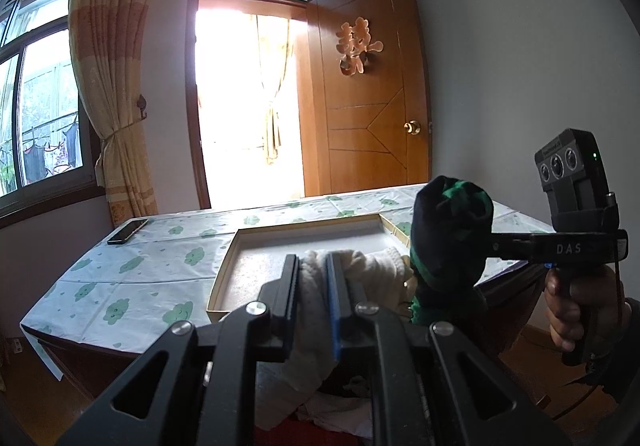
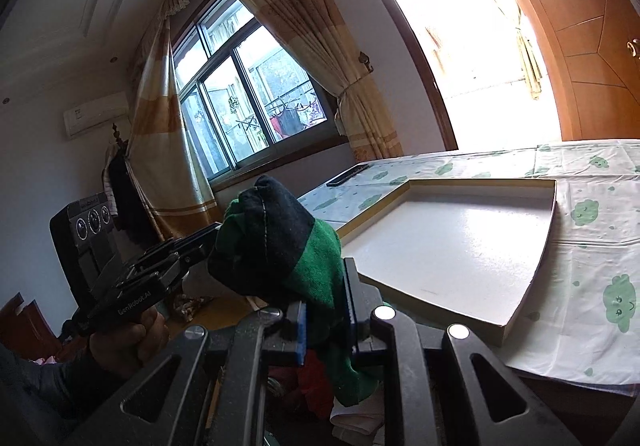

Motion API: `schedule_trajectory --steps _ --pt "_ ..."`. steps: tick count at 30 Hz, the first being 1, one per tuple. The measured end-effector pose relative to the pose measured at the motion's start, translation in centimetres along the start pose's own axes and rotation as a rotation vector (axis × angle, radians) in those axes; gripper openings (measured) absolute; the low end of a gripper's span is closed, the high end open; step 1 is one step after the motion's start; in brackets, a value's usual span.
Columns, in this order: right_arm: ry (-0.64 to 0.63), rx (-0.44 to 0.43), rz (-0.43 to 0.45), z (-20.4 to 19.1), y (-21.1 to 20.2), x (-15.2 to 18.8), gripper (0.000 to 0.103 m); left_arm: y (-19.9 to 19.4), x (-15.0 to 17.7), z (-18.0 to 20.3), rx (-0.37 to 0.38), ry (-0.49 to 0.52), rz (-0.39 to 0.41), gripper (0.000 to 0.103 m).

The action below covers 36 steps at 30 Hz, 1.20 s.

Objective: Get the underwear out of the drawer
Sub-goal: 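Lift the socks and underwear out of the drawer over the beige tray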

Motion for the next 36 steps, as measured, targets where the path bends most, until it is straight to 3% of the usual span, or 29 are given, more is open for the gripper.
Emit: schedule_trajectory --steps 23,36 --pt "0.081 0.091 0.025 5.4 2.9 -7.2 0.016 8.4 -4.1 0.2 -0.023 0.070 -0.051 0.011" --pt "0.218 0.144 -0.051 11.6 7.1 -7.7 0.016 14.6 -4.4 -3.2 -0.071 0.012 -0.117 0.011"
Point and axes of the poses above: each gripper's, at about its wrist camera, not at the fingertips, and y roughly the way its jaws point, z to its right, x to its underside, the point moved 6 cm from there along y, roughly the way its jaws point, and after that the axes turned 5 degrees about x, right-handed, at the moved point
